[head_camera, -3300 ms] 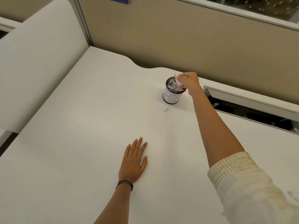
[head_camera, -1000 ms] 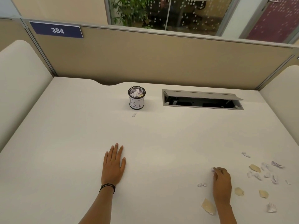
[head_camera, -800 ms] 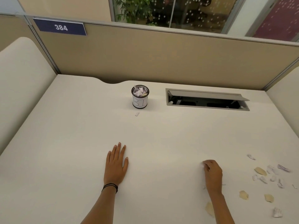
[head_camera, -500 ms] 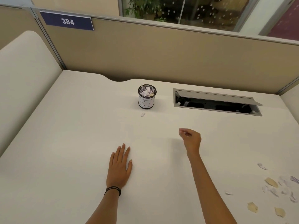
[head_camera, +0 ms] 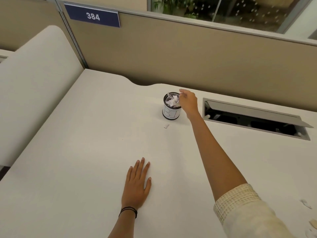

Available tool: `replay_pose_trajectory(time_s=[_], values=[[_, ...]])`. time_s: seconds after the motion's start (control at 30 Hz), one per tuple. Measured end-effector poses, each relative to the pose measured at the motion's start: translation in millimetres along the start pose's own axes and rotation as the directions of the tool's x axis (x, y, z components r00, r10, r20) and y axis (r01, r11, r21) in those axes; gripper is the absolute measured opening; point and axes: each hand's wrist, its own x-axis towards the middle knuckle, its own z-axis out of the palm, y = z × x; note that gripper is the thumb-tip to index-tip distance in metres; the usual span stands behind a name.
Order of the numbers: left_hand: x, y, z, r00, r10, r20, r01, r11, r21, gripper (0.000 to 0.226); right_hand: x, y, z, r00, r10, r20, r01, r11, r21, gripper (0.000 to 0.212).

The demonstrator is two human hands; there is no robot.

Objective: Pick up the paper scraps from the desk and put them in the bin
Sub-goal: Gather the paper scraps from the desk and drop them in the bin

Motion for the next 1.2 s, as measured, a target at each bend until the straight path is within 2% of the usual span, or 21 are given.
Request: replay_pose_trajectory(time_s=[0.1, 0.2, 0.3, 0.43, 0.7, 0.77, 0.83, 0.9, 0.97, 1.0, 1.07, 1.13, 1.2], values=[[0.1, 0.2, -0.3, 1.000, -0.005, 0.006, 0.005, 1.000, -0.011, 0.056, -7.6, 0.5, 6.3, 0.985, -0.173, 0.013, 0.173, 0.968, -0.180, 0.038], [0.6, -0.3, -0.7, 1.000, -0.010, 0.014, 0.010, 1.000, -0.002, 0.056, -16.4, 10.8, 21.1, 0.958, -0.257, 0.126, 0.286, 0.878, -0.383, 0.034], [1.3, -0.7, -0.7, 1.000, -0.013, 0.017, 0.013, 1.000, 0.005, 0.056, -15.5, 21.8, 36.4, 0.939, -0.236, 0.249, 0.342, 0.686, -0.642, 0.033], [0.9, -0.5, -1.1, 1.000, -0.013, 0.018, 0.013, 1.000, -0.001, 0.056, -9.8, 25.0, 40.8, 0.947, -0.168, 0.273, 0.319, 0.592, -0.740, 0.037], [0.7, 0.2, -2.0, 1.000, -0.018, 0.020, 0.018, 1.000, -0.001, 0.056, 2.3, 25.2, 40.4, 0.939, -0.128, 0.319, 0.333, 0.565, -0.755, 0.041], [0.6, 0.3, -2.2, 1.000, -0.015, 0.018, 0.015, 1.000, -0.006, 0.056, 2.9, 23.4, 35.9, 0.928, -0.239, 0.287, 0.374, 0.571, -0.731, 0.039], [0.5, 0.5, -2.5, 1.000, -0.016, 0.019, 0.016, 1.000, -0.003, 0.056, -1.4, 22.4, 32.0, 0.891, -0.416, 0.185, 0.420, 0.596, -0.684, 0.035], [0.2, 0.2, -2.5, 1.000, -0.015, 0.020, 0.015, 1.000, -0.002, 0.056, -10.8, 27.0, 28.7, 0.784, -0.620, 0.024, 0.491, 0.597, -0.634, 0.024], [0.1, -0.1, -2.3, 1.000, -0.016, 0.020, 0.016, 1.000, -0.003, 0.056, -22.8, 40.0, 29.7, 0.679, -0.733, -0.043, 0.581, 0.572, -0.579, 0.015], [0.2, 0.0, -2.2, 1.000, -0.016, 0.021, 0.017, 1.000, -0.005, 0.056, -28.3, 47.6, 31.5, 0.671, -0.741, -0.020, 0.619, 0.575, -0.534, 0.013], [0.6, 0.3, -2.2, 1.000, -0.016, 0.021, 0.016, 1.000, -0.011, 0.056, -38.8, 63.8, 37.5, 0.726, -0.681, 0.096, 0.641, 0.620, -0.453, 0.017], [0.9, 0.6, -2.5, 1.000, -0.017, 0.023, 0.018, 1.000, -0.008, 0.056, -45.6, 78.7, 44.1, 0.813, -0.535, 0.232, 0.579, 0.693, -0.430, 0.028], [1.0, 0.5, -2.5, 1.000, -0.017, 0.022, 0.017, 1.000, -0.003, 0.056, -47.7, 94.7, 47.8, 0.847, -0.364, 0.388, 0.527, 0.678, -0.513, 0.040]])
